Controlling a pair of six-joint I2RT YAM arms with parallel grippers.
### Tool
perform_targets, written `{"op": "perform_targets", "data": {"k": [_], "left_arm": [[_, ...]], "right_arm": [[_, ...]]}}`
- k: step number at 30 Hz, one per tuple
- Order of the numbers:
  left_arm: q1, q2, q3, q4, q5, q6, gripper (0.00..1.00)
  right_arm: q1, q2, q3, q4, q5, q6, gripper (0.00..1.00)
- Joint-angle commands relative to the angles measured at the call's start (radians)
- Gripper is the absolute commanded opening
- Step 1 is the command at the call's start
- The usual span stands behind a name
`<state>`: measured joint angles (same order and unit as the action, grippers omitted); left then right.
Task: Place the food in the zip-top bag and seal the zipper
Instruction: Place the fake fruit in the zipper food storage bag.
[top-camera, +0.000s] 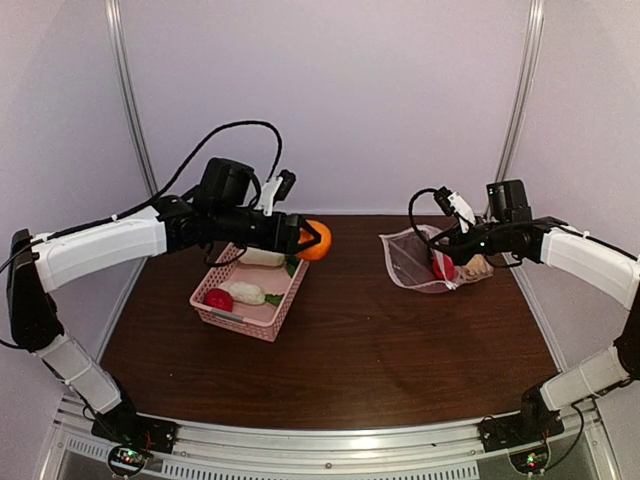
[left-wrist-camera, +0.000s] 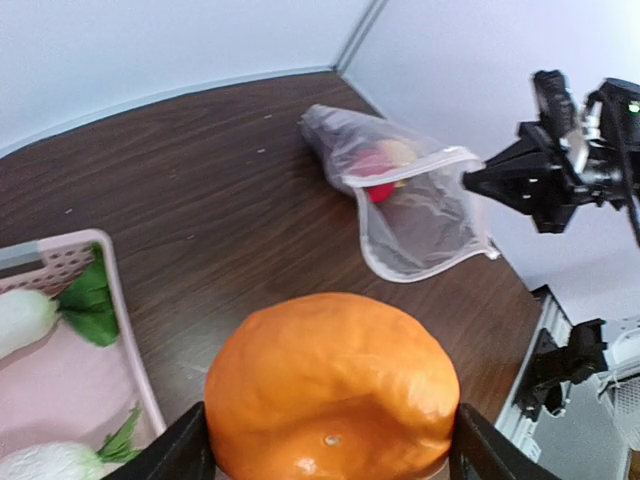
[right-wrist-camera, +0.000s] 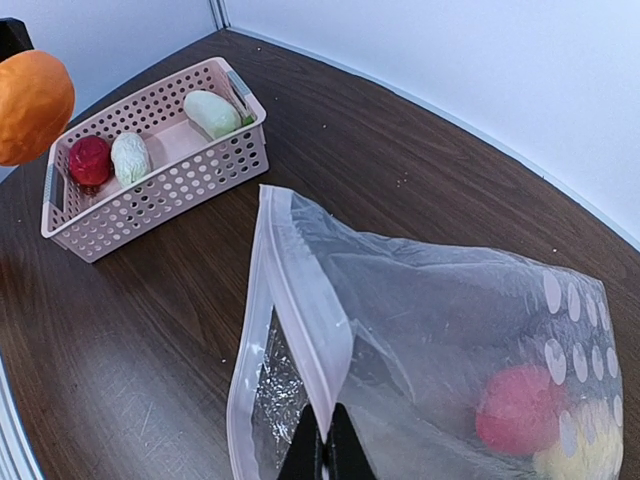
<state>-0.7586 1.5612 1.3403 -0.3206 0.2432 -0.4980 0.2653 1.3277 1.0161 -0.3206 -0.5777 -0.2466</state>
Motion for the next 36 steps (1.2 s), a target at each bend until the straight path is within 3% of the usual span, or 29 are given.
{"op": "perform_targets", "data": {"k": [1, 5, 15, 26, 36], "left_arm": [[-0.061, 0.051, -0.004, 0.31, 0.16, -0.029, 0.61], [-0.123, 0.15, 0.045, 0.42, 0.208, -0.029, 0.61], [-0.18, 0.374, 0.127, 0.634, 0.251, -0.202, 0.55], [-0.191, 0.536, 0.281, 0.554, 0.103, -0.233, 0.53], [-0.222, 0.659, 0.468, 0.431, 0.012, -0.261, 0.61]], "right_arm": [[0.001, -0.024, -0.006, 0.021, -0.026, 0.026, 0.0], [0.001, -0.031, -0.006, 0.019, -0.07, 0.03, 0.0], [0.001, -0.061, -0.014, 0.02, -0.268, 0.026, 0.0], [0.0, -0.065, -0.043, 0.086, -0.38, 0.106, 0.0], [0.0, -0.065, -0.05, 0.094, -0.373, 0.108, 0.0]]}}
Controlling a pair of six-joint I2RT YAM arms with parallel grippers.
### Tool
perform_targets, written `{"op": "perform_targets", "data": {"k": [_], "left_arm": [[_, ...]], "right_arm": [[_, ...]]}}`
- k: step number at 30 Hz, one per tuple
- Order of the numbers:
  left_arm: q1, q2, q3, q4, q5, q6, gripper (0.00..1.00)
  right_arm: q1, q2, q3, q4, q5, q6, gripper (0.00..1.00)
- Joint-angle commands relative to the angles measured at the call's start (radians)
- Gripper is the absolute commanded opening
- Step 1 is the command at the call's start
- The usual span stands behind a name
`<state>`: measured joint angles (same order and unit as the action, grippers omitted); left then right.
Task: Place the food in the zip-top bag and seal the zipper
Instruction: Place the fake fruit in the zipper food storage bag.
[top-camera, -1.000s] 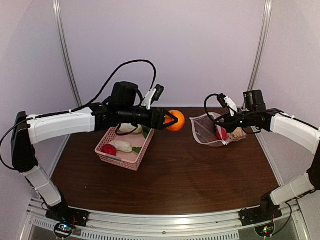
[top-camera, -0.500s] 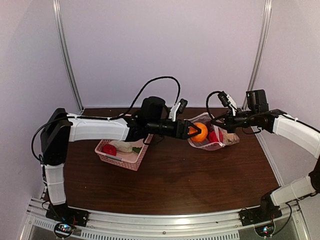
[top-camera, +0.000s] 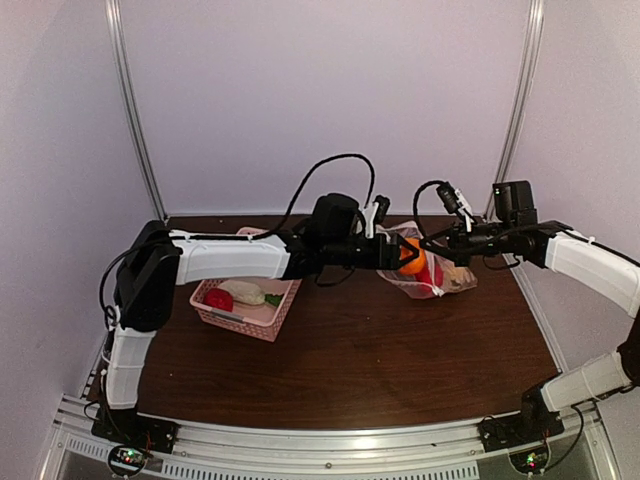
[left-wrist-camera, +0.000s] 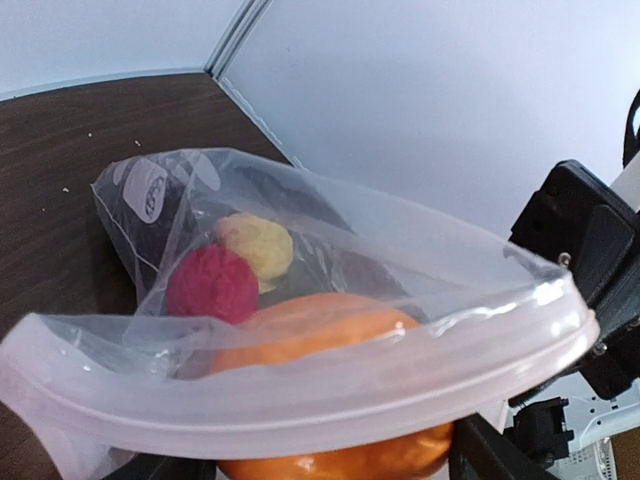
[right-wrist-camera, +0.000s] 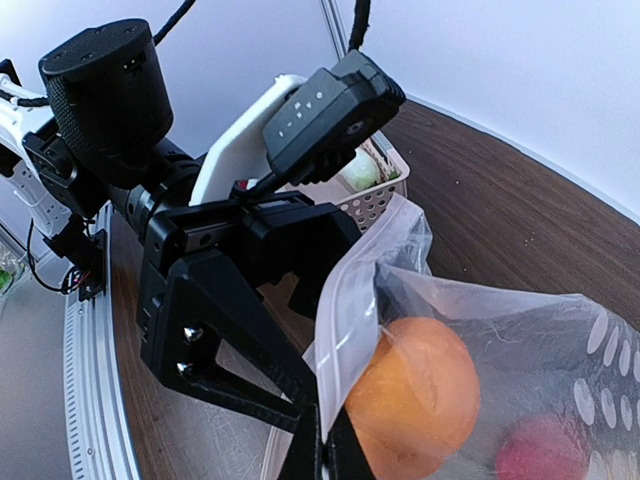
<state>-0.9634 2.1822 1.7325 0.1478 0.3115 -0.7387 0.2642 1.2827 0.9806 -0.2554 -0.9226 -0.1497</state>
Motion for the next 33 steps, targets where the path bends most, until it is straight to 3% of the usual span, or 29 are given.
{"op": "perform_targets", "data": {"k": [1, 8, 13, 18, 19, 20, 26, 33], "left_arm": [[-0.02, 0.049, 0.092, -0.049, -0.063, -0.025, 0.62], [-0.035, 0.077, 0.185, -0.141, -0.079, -0.029, 0.76], [-0.037, 0.03, 0.173, -0.2, -0.078, -0.001, 0.8], [-0.037, 0.004, 0.205, -0.262, 0.017, 0.048, 0.82], [-0.036, -0.001, 0.205, -0.264, 0.036, 0.052, 0.94], [-0.037, -0.008, 0.202, -0.262, 0.054, 0.053, 0.97], [-0.036, -0.056, 0.166, -0.247, 0.083, 0.064, 0.97], [-0.037, -0.202, 0.026, -0.275, 0.068, 0.209, 0.94]], "right_arm": [[0.001, -0.021, -0.013, 0.027, -0.029, 0.011, 0.0], [-0.002, -0.028, -0.011, 0.019, -0.023, 0.0, 0.0], [-0.006, -0.029, -0.011, 0.018, -0.021, -0.004, 0.0], [-0.01, -0.031, -0.011, 0.013, -0.016, -0.01, 0.0], [-0.011, -0.032, -0.01, 0.012, -0.015, -0.01, 0.0], [-0.011, -0.032, -0.01, 0.012, -0.015, -0.009, 0.0], [-0.013, -0.034, -0.012, 0.01, -0.009, -0.013, 0.0], [-0.014, -0.039, -0.014, 0.007, -0.004, -0.022, 0.0]]}}
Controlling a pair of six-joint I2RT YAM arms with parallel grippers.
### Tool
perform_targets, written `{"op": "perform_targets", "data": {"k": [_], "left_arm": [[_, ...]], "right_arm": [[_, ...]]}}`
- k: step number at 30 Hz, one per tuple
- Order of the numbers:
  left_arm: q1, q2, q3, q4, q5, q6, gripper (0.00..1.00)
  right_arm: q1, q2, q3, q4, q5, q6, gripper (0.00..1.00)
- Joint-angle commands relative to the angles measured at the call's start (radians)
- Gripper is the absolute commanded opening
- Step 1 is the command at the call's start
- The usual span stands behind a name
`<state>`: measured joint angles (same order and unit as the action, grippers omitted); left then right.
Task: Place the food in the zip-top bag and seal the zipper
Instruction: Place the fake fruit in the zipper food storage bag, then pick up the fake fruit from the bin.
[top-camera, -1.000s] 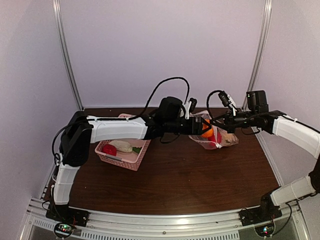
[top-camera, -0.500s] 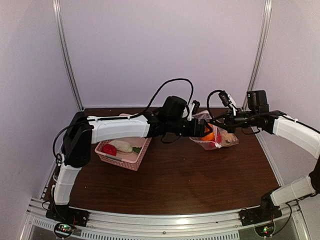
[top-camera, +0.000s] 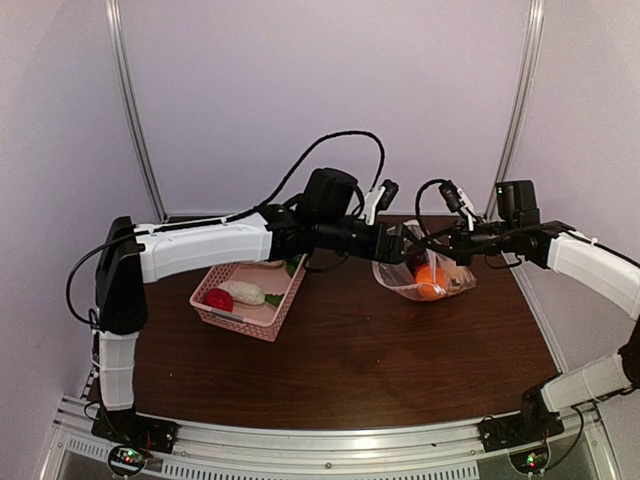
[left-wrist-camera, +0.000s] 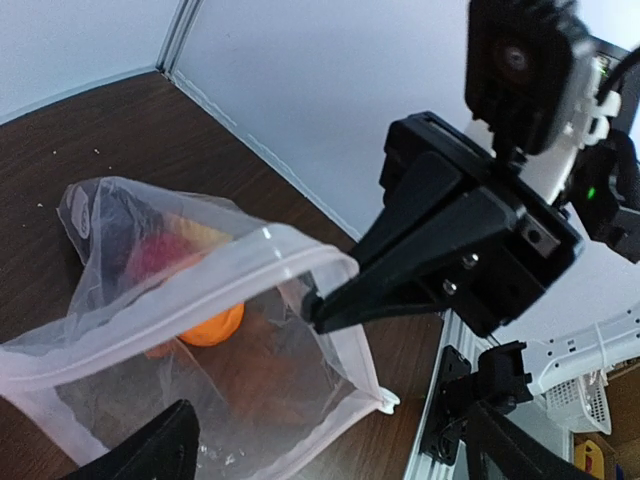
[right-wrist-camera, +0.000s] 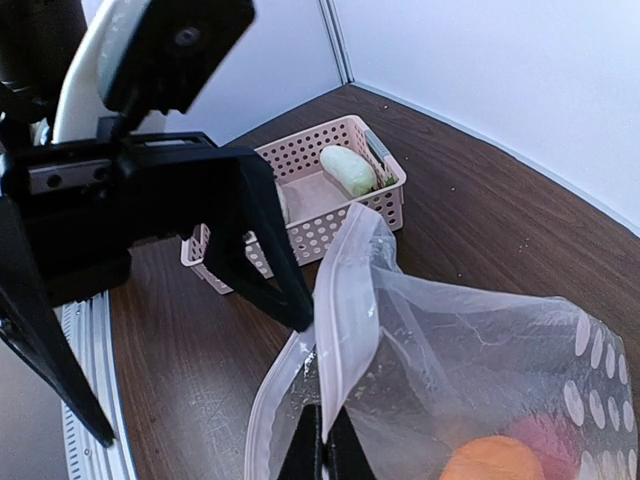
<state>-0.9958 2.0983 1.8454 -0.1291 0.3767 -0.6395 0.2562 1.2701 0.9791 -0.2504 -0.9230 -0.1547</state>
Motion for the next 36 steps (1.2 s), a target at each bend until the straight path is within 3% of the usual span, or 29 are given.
{"op": "perform_targets", "data": {"k": [1, 6, 12, 14, 21, 24, 27, 31, 36], "left_arm": [[-0.004, -0.145, -0.124, -0.01, -0.015, 0.133, 0.94], [-0.003, -0.299, -0.31, -0.126, -0.226, 0.247, 0.96], [0.011, -0.447, -0.387, -0.338, -0.68, 0.302, 0.98], [0.036, -0.507, -0.428, -0.354, -0.764, 0.325, 0.98], [0.192, -0.656, -0.54, -0.439, -0.798, 0.343, 0.98], [0.252, -0.748, -0.708, -0.354, -0.803, 0.378, 0.98], [0.29, -0.85, -0.926, -0.169, -0.823, 0.458, 0.98], [0.293, -0.928, -0.951, -0.155, -0.88, 0.475, 0.98], [0.293, -0.927, -0.943, -0.151, -0.782, 0.431, 0.98]], "right_arm": [[-0.007, -0.027, -0.013, 0.001, -0.002, -0.019, 0.0], [-0.006, -0.028, -0.013, -0.003, 0.017, -0.025, 0.0], [-0.007, -0.028, -0.009, -0.013, 0.025, -0.037, 0.0], [-0.008, -0.023, -0.006, -0.016, 0.031, -0.041, 0.0], [-0.024, 0.01, 0.05, -0.072, 0.068, -0.039, 0.0], [-0.025, 0.031, 0.084, -0.128, 0.089, -0.056, 0.0], [-0.024, 0.044, 0.106, -0.188, 0.122, -0.09, 0.0], [-0.025, 0.024, 0.083, -0.156, 0.17, -0.098, 0.0], [-0.029, 0.038, 0.118, -0.194, 0.19, -0.124, 0.0]]}}
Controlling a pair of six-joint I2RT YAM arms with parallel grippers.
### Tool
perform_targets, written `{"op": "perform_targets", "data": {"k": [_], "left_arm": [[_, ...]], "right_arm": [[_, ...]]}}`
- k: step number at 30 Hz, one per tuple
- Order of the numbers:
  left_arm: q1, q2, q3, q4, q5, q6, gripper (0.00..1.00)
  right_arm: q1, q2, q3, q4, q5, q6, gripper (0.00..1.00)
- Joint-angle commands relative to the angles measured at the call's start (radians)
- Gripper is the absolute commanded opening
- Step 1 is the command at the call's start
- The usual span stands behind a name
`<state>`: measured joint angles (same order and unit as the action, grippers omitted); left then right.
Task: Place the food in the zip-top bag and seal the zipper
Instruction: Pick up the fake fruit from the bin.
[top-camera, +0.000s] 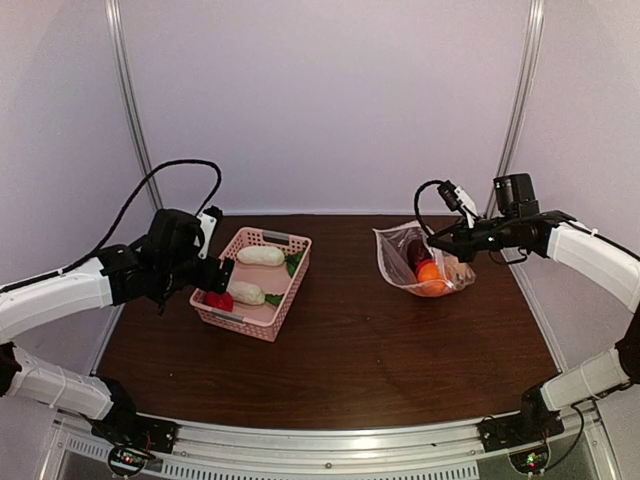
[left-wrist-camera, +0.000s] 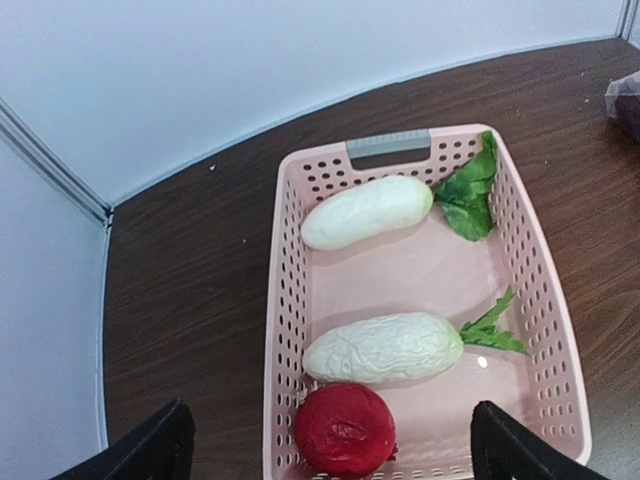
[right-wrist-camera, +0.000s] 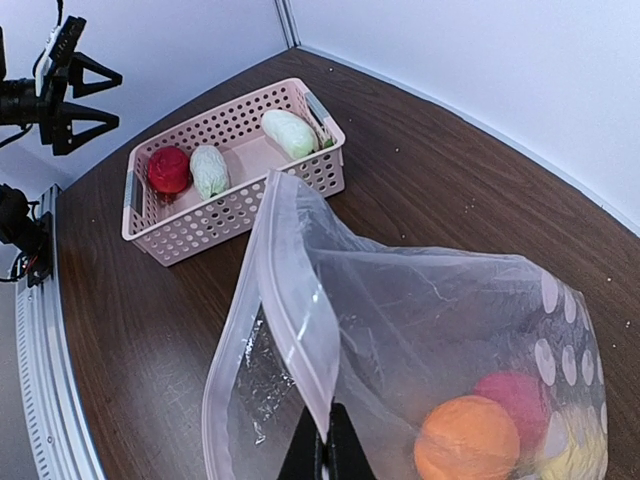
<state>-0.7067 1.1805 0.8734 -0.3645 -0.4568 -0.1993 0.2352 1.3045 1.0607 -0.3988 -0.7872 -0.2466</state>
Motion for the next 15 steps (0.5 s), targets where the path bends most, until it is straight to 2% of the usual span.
{"op": "perform_targets", "data": {"k": [1, 3, 6, 8, 11, 13, 15], "left_arm": [[0.005, 0.004, 0.055, 0.063, 0.089, -0.02, 0.98], [0.006, 0.039, 0.116, 0.008, 0.145, -0.017, 0.98], [0.02, 0.087, 0.15, -0.022, 0.116, 0.014, 0.98], [0.064, 0.095, 0.1, 0.027, 0.131, 0.01, 0.98], [0.14, 0.101, 0.095, 0.018, 0.26, -0.056, 0.96], [0.147, 0.093, 0.065, 0.054, 0.284, -0.062, 0.95], [0.15, 0.102, 0.058, 0.047, 0.28, -0.069, 0.94]], "right_arm": [[-0.008, 0.008, 0.052, -0.06, 0.064, -0.038, 0.0], [-0.009, 0.018, 0.1, -0.112, 0.088, -0.067, 0.0], [-0.011, 0.023, 0.125, -0.116, 0.105, -0.063, 0.0], [-0.01, 0.033, 0.084, -0.07, 0.114, -0.031, 0.0], [-0.011, 0.04, 0.022, -0.016, 0.092, -0.006, 0.0], [-0.013, -0.002, -0.051, 0.086, 0.077, 0.041, 0.0], [-0.013, -0.028, -0.084, 0.11, 0.09, 0.029, 0.0]]}}
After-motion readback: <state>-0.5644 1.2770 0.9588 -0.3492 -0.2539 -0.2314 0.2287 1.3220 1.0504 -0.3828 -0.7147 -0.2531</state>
